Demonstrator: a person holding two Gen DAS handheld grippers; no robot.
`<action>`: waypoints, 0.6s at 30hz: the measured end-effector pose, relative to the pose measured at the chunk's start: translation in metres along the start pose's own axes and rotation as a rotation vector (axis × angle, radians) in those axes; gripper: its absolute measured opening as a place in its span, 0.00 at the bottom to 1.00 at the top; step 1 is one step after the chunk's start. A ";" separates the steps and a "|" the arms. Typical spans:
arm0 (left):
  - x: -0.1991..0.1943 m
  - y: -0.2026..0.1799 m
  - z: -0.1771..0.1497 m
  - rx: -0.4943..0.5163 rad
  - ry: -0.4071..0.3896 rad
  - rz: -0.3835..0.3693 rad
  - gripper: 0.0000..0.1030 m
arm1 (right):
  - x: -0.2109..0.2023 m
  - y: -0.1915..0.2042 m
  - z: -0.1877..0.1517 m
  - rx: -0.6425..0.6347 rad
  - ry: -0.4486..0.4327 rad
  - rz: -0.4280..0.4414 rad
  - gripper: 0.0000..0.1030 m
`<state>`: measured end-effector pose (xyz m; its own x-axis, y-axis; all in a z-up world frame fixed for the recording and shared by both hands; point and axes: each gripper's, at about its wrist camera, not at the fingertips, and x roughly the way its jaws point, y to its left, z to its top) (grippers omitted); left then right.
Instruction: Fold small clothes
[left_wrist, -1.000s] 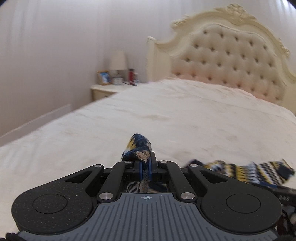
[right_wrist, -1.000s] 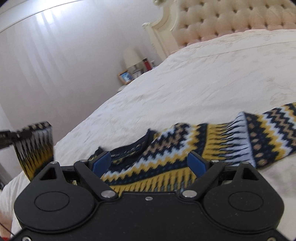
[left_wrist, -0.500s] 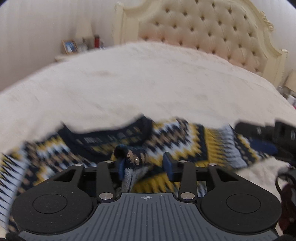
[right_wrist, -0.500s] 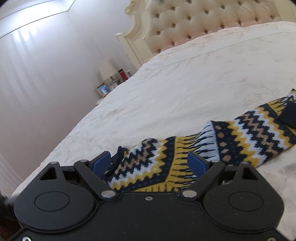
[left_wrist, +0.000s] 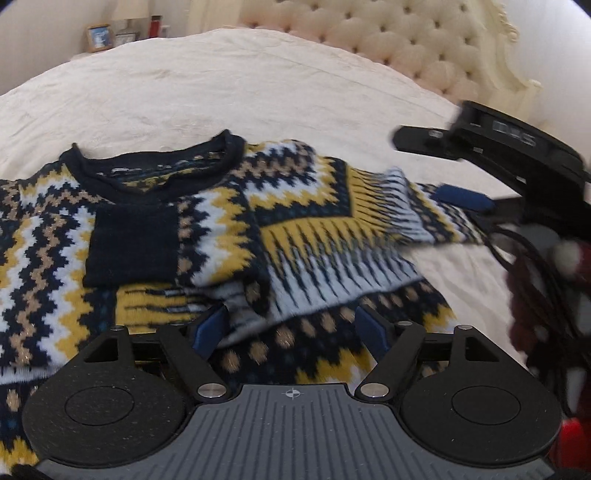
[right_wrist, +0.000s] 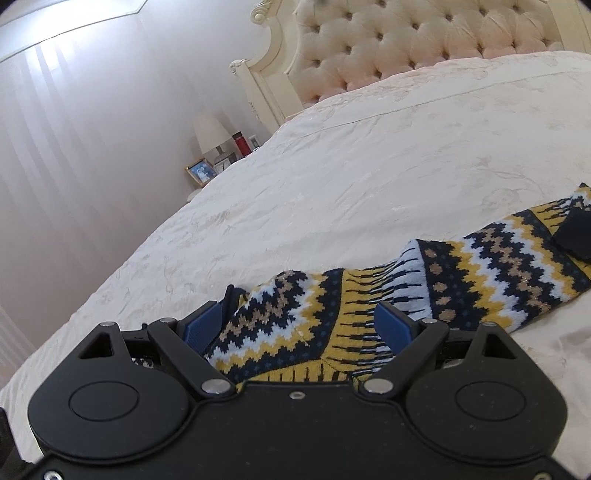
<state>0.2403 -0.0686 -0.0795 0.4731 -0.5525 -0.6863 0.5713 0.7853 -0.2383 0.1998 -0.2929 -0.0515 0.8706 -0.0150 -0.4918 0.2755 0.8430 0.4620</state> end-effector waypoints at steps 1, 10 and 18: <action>-0.004 -0.003 -0.002 0.010 -0.004 -0.004 0.72 | 0.000 0.002 -0.001 -0.013 0.004 0.001 0.88; -0.060 0.049 -0.008 -0.101 -0.148 0.260 0.73 | 0.012 0.032 -0.021 -0.199 0.066 0.036 0.88; -0.049 0.129 -0.018 -0.280 -0.092 0.492 0.75 | 0.024 0.067 -0.053 -0.403 0.106 0.072 0.88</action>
<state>0.2787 0.0650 -0.0889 0.7016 -0.1153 -0.7032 0.0753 0.9933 -0.0877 0.2178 -0.2082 -0.0711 0.8294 0.0888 -0.5515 0.0158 0.9832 0.1821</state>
